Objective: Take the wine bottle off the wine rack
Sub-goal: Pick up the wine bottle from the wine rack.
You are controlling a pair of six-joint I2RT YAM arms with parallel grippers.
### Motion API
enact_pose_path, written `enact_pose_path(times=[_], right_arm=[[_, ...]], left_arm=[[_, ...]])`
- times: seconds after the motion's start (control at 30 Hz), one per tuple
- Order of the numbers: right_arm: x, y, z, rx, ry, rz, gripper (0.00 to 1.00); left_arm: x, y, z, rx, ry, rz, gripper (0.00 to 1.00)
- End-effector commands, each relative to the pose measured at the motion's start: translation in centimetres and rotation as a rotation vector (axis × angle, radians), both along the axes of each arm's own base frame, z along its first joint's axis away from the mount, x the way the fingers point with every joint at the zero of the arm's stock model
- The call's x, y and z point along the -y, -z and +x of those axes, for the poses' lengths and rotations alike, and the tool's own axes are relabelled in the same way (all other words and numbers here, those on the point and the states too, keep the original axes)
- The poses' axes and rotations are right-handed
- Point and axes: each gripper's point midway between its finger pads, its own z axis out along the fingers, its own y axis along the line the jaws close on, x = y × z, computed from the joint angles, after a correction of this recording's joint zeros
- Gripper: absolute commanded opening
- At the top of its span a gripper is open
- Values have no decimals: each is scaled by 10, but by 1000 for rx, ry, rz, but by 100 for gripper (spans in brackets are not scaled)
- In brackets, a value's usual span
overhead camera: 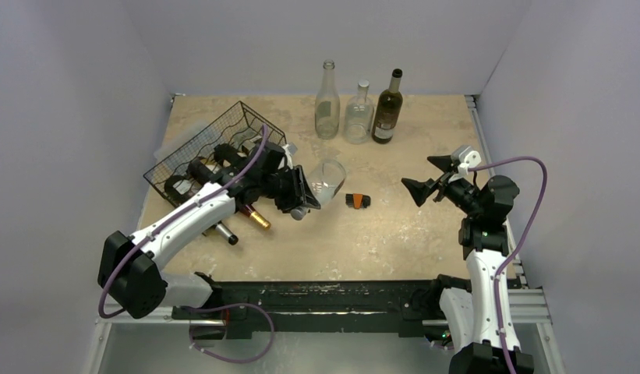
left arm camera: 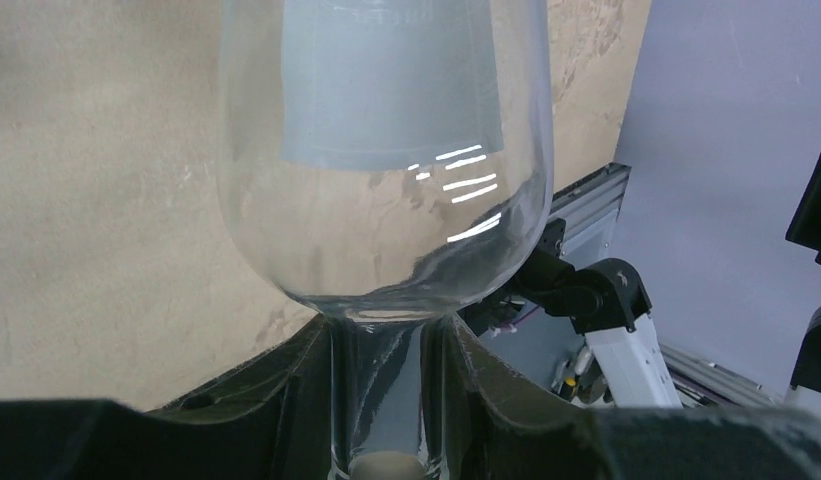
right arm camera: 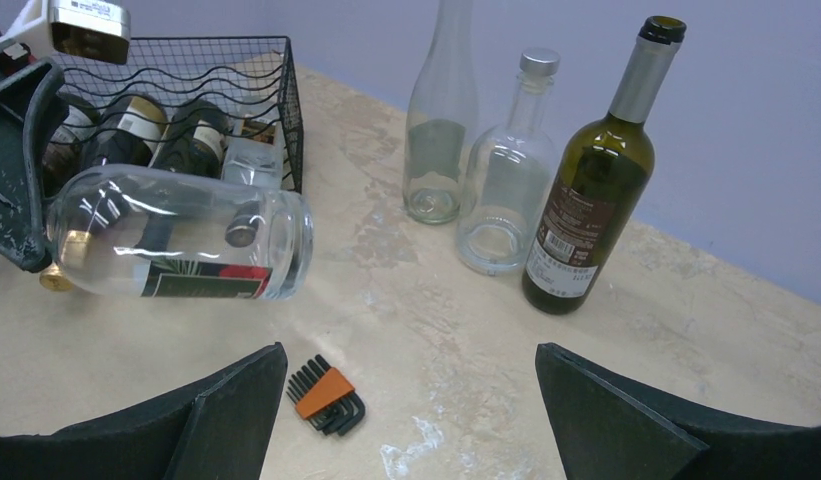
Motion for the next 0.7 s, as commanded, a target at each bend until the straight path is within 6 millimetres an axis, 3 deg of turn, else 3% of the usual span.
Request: enact_pose_path(times=[0.0, 0.67], right_arm=[[-2, -9, -3, 36, -19, 3, 99], [-4, -10, -4, 40, -26, 6, 99]], left_arm=[[36, -81, 13, 138, 46, -245, 0], [37, -57, -13, -229, -76, -150, 0]])
